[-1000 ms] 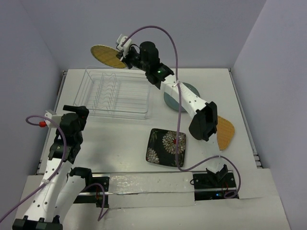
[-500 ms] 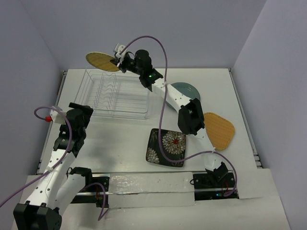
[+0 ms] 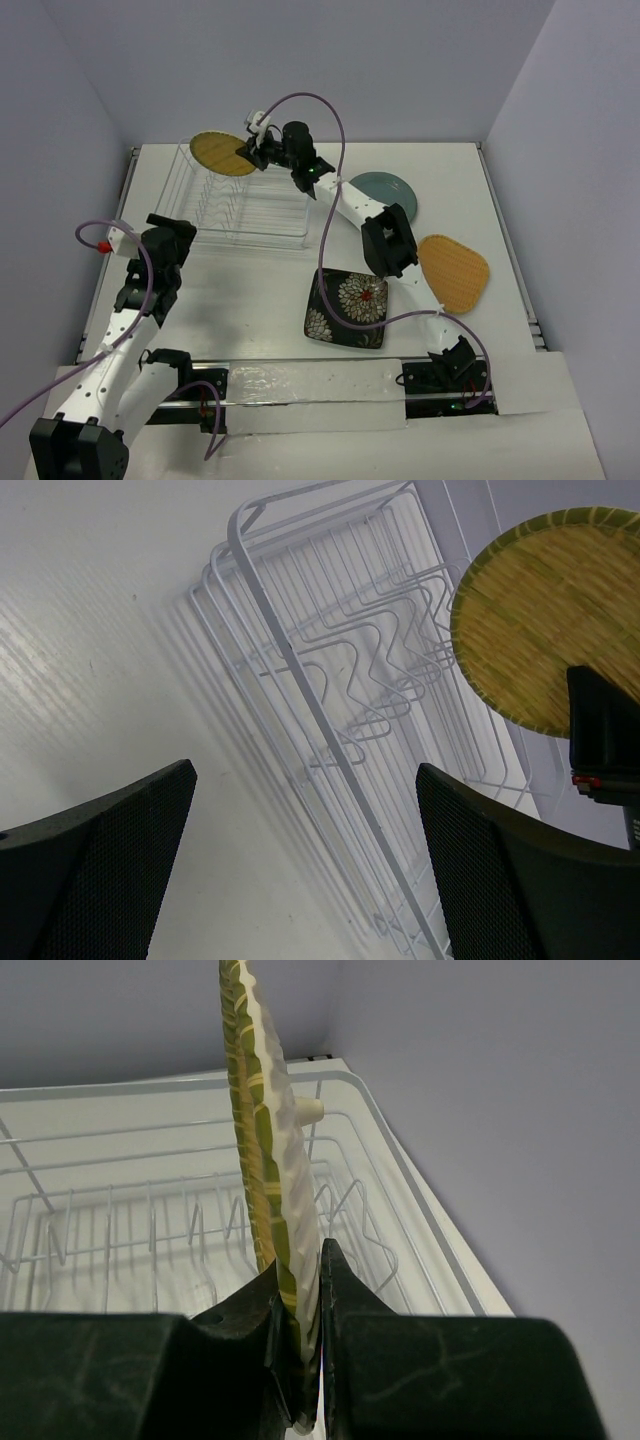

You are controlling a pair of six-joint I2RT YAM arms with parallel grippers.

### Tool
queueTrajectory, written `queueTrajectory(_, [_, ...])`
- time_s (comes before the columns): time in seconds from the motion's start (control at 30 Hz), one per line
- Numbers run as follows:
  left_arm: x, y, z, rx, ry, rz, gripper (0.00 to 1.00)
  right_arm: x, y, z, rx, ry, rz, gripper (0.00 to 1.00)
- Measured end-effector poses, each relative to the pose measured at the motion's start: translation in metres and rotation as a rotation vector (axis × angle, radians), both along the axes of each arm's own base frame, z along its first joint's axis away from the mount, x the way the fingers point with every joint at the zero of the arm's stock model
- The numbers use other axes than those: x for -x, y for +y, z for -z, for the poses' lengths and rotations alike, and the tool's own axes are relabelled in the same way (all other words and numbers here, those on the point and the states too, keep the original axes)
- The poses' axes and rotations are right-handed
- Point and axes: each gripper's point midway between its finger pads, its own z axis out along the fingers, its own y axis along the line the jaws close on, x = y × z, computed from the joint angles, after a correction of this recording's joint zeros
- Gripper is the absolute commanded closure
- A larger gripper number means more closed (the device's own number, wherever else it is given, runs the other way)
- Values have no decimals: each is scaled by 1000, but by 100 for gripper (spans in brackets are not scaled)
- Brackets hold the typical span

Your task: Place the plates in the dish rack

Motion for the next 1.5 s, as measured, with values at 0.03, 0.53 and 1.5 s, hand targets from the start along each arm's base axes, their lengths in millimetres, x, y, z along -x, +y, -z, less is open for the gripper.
queueTrajectory(0.03, [0, 0, 1, -1, 4, 0, 1, 0, 0, 0, -5, 5, -1, 98])
queueTrajectory(0.53, [-1, 0, 8, -14, 30, 6, 1, -4, 10, 11, -41, 21, 68, 85])
queueTrajectory(1.5, [1, 0, 1, -21, 8, 11, 1, -6, 9, 48, -6, 74, 123, 19])
